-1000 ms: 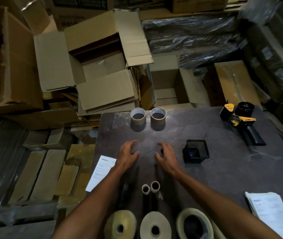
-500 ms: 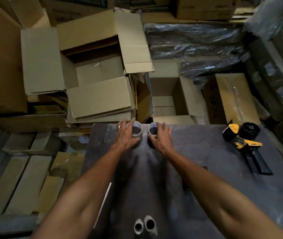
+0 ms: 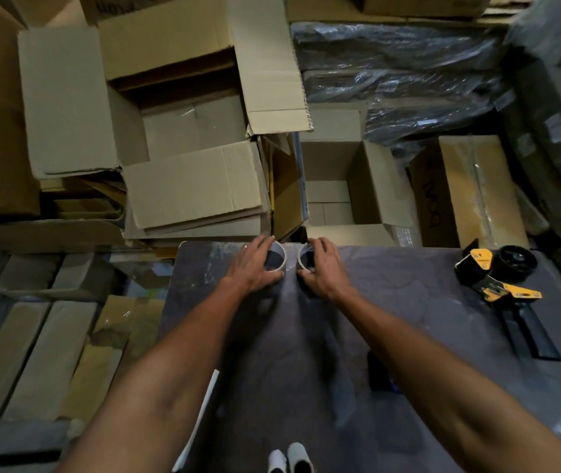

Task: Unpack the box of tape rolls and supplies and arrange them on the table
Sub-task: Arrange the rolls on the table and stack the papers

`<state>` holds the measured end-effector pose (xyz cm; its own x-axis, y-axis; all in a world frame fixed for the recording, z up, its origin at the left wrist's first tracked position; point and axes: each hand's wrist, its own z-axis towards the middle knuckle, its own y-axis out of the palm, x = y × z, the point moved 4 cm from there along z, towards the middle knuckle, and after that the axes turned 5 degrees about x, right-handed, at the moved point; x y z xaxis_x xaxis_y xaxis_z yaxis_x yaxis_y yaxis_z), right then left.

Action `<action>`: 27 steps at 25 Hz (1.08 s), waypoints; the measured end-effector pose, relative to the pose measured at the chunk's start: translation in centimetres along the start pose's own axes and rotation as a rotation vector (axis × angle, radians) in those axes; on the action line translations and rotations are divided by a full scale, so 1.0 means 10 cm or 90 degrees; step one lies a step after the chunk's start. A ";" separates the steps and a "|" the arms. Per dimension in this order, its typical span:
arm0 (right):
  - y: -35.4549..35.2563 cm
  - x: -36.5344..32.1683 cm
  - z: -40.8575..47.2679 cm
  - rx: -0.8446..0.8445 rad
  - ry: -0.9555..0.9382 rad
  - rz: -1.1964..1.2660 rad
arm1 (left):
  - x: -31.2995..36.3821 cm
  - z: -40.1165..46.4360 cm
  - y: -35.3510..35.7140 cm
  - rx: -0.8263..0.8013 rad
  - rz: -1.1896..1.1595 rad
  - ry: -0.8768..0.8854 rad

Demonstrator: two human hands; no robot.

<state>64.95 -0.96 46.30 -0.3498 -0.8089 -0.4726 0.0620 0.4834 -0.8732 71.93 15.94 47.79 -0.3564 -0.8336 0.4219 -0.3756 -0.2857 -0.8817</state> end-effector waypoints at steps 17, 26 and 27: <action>-0.12 -0.19 -1.22 -0.120 -0.093 -0.142 | 0.05 -1.45 0.27 -0.016 -0.076 0.014; -0.04 -0.10 -2.26 -0.122 -0.128 -0.123 | 0.13 -2.28 0.51 -0.066 -0.132 -0.022; -0.04 -0.09 -2.33 -0.123 -0.126 -0.119 | 0.15 -2.35 0.53 -0.067 -0.134 -0.020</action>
<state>43.46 7.37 49.86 -0.1488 -0.9299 -0.3364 -0.1706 0.3592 -0.9175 49.29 24.29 48.76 -0.2353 -0.7755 0.5859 -0.5265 -0.4050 -0.7475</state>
